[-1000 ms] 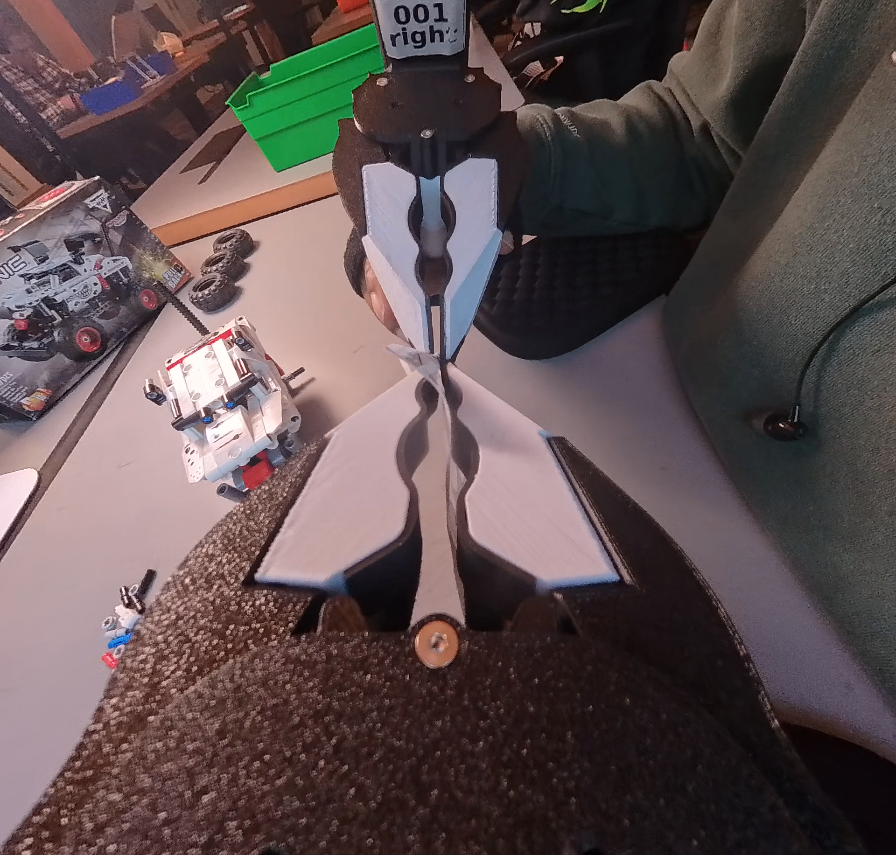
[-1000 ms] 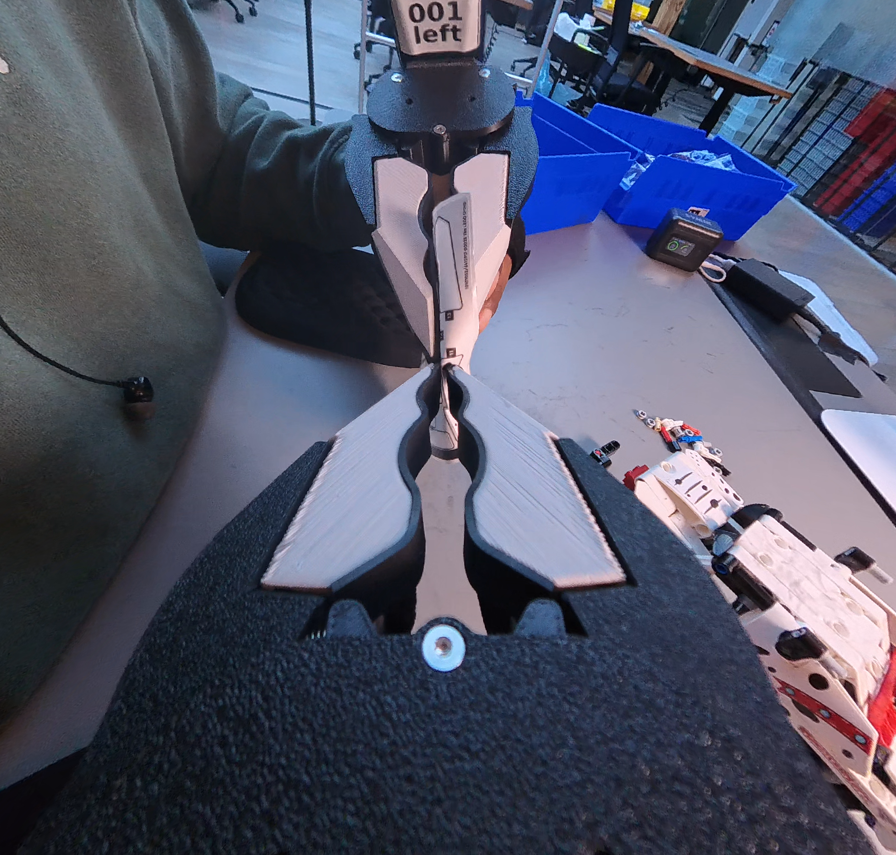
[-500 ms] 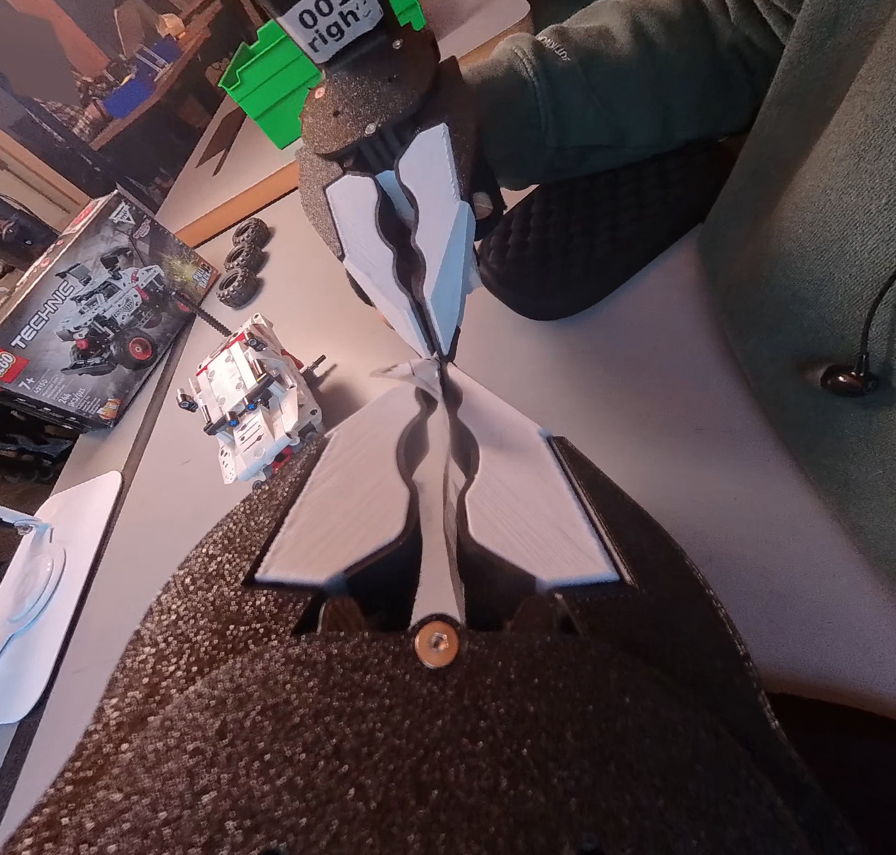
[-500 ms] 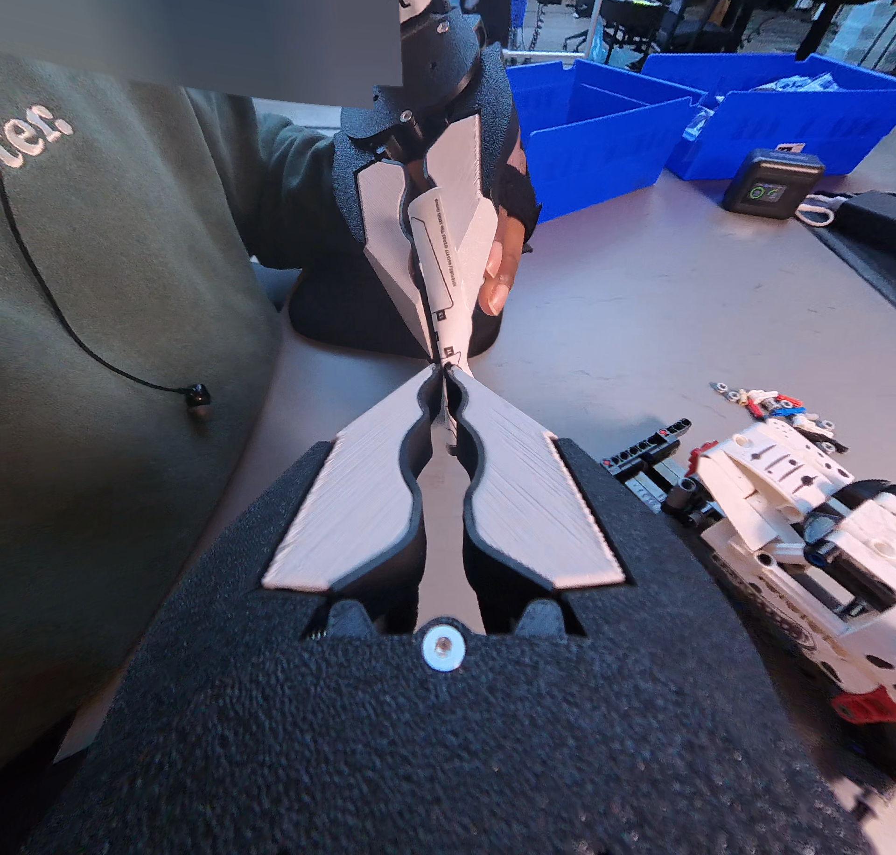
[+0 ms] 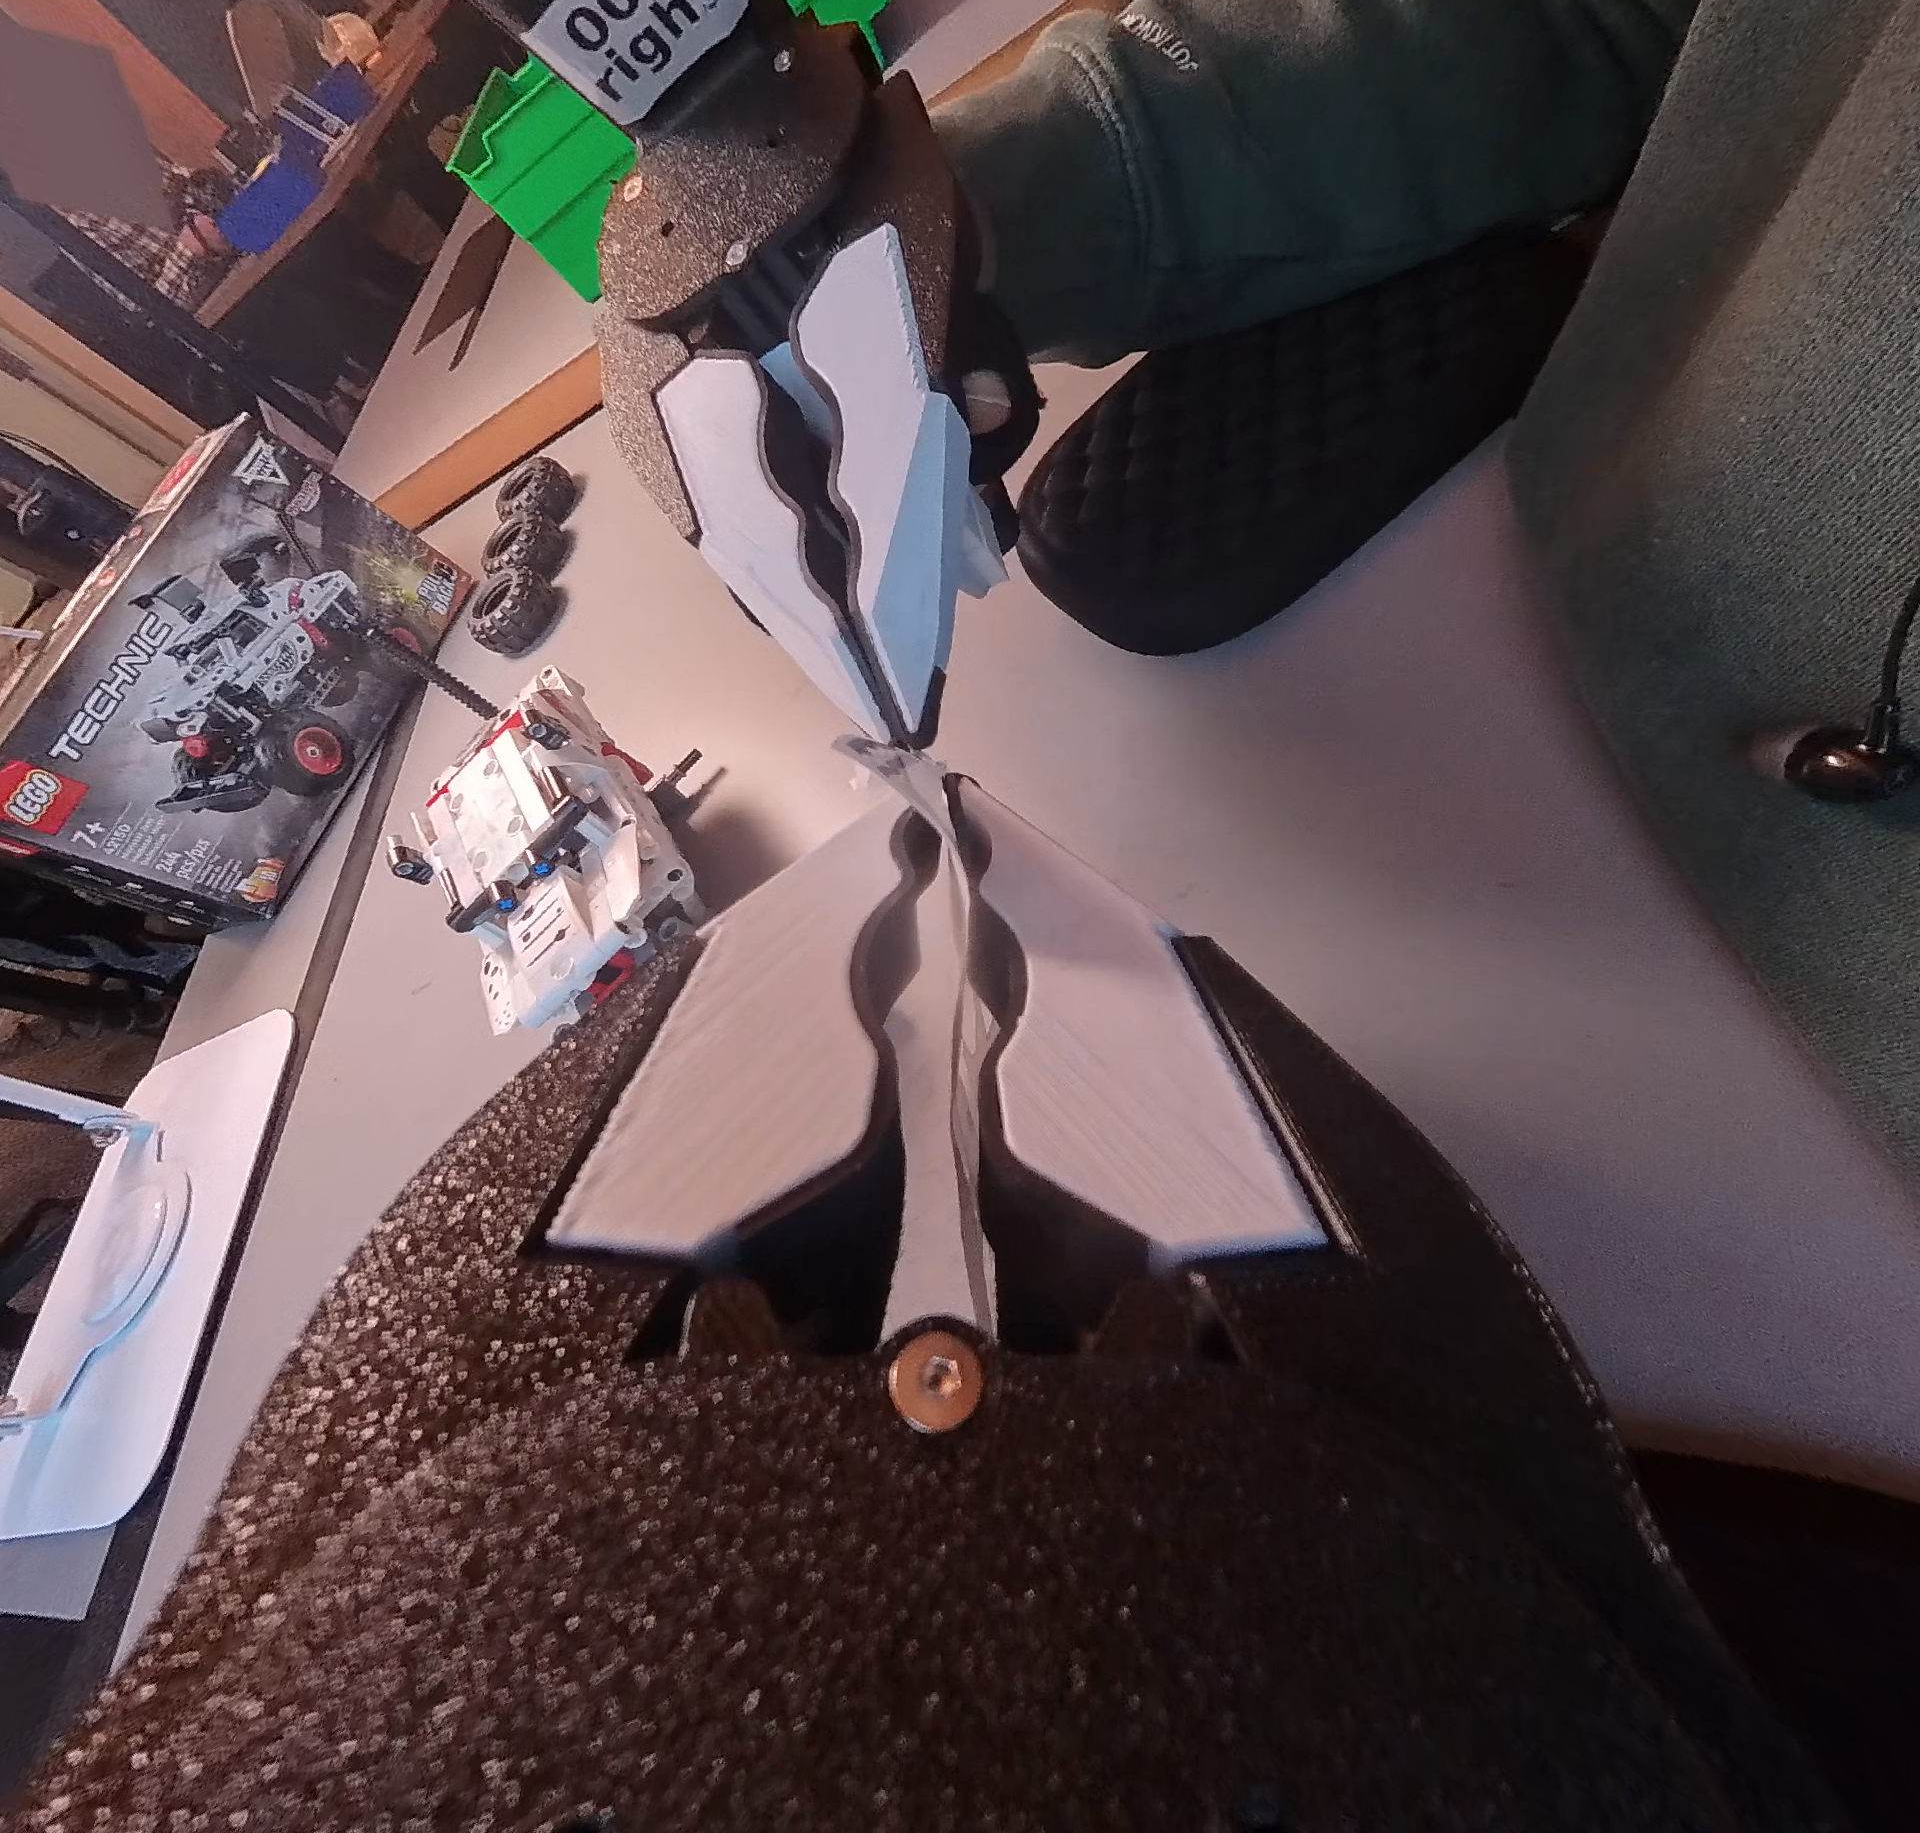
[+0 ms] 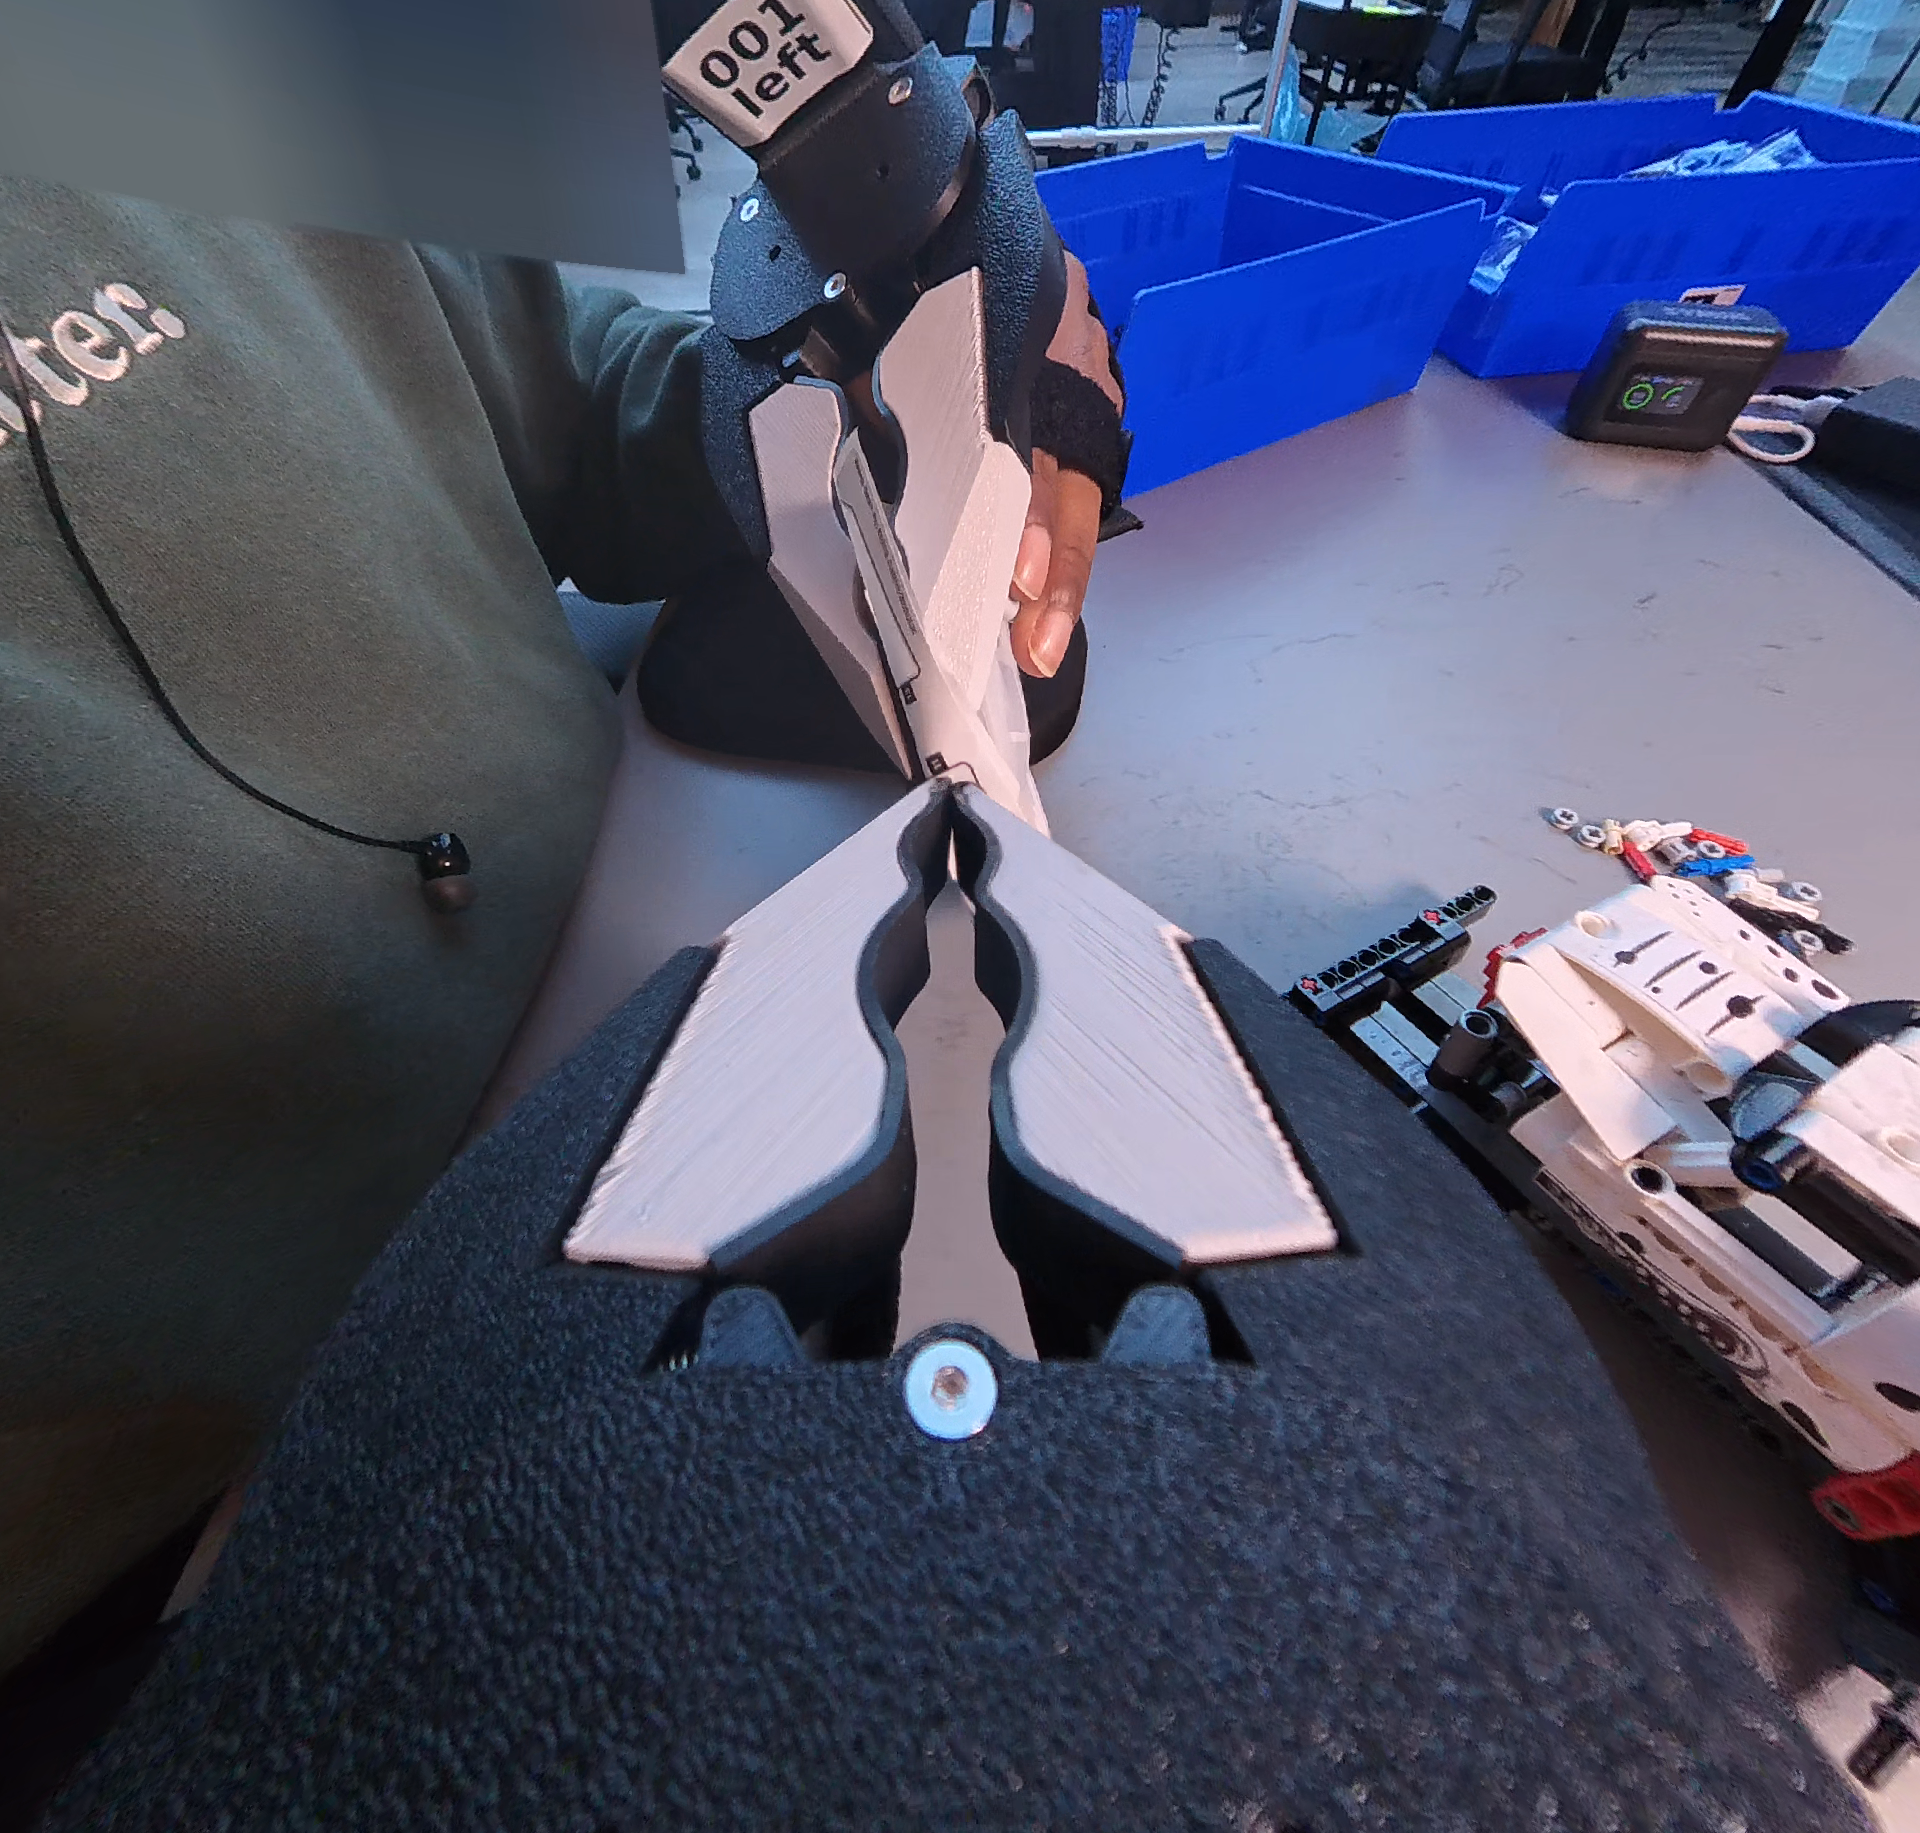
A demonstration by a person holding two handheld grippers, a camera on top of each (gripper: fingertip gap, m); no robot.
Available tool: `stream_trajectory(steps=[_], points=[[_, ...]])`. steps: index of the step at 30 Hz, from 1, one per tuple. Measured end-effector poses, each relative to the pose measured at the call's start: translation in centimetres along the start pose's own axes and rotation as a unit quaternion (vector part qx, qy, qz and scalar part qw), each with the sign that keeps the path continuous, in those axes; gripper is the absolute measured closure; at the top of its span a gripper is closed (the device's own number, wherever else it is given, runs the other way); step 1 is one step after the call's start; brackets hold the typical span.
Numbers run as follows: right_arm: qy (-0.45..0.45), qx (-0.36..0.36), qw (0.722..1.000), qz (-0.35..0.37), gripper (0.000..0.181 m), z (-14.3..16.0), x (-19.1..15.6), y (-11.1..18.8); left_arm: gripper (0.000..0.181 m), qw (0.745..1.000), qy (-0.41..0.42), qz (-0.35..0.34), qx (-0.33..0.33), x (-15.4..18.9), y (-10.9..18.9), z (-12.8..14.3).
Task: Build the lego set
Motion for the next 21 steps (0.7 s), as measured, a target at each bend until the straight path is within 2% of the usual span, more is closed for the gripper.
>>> stream_trajectory(steps=[8, 14, 18, 21], points=[[0.007, 0.012, 1.000, 0.024, 0.181, -0.2, 0.2, 0.9, 0.181, 1.000, 0.017, -0.005, 0.008, -0.5, 0.3, 0.2], [0.014, 0.038, 0.998, 0.049, 0.181, -0.6, 0.4, 2.0, 0.181, 0.995, 0.094, -0.012, 0.040, -2.0, 1.1, 0.6], [0.038, 0.043, 0.995, 0.085, 0.181, -1.3, 0.2, 1.8, 0.181, 0.994, 0.102, -0.024, 0.045, -2.4, 1.3, 0.6], [0.059, 0.024, 0.994, 0.088, 0.165, -1.9, -0.4, 0.5, 0.181, 0.994, 0.098, -0.025, 0.042, -2.3, 1.0, 0.6]])
Point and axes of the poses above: each gripper's, where its closed fingertips meet, y back along the fingers, z out of its underside, x = y × z across the jaws, the point moved 9 cm from there along y, back along the fingers, and after that the axes turned 9 degrees about -z, right-handed, at the moved point
